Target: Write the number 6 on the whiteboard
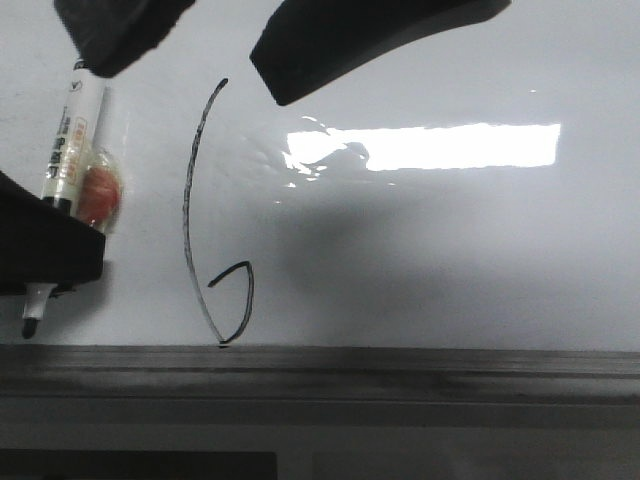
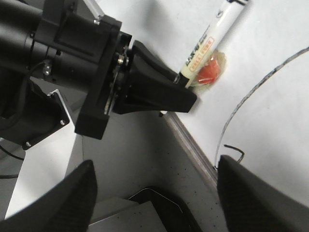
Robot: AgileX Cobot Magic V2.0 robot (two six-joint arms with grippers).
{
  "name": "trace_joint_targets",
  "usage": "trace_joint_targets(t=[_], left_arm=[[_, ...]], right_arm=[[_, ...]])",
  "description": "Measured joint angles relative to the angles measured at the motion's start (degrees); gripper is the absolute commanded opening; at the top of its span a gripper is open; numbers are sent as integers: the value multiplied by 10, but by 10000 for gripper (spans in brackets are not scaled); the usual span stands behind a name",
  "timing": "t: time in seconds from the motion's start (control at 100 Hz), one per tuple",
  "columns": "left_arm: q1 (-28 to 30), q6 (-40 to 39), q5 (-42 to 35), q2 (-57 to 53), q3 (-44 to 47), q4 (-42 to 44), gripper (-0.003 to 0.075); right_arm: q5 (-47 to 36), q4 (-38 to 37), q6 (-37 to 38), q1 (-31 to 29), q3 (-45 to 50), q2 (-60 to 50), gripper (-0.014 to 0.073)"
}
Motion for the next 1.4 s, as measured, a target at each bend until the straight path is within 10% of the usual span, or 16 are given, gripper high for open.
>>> trace_joint_targets(t=[0.34, 0.64, 1.07, 1.27, 1.4], left_arm=[[0, -1, -14, 0, 0, -1, 6], [0, -1, -8, 0, -2, -1, 415], [0, -1, -6, -36, -4, -1, 414], [0, 2, -8, -95, 0, 9, 387], [0, 2, 4, -137, 2, 15, 154]], right_arm=[[1, 0, 0, -1, 0, 0, 405], [5, 0, 0, -1, 0, 0, 405], [8, 0, 1, -1, 0, 0, 372], [21, 0, 1, -1, 0, -1, 120], [33, 0, 1, -1, 0, -15, -71]])
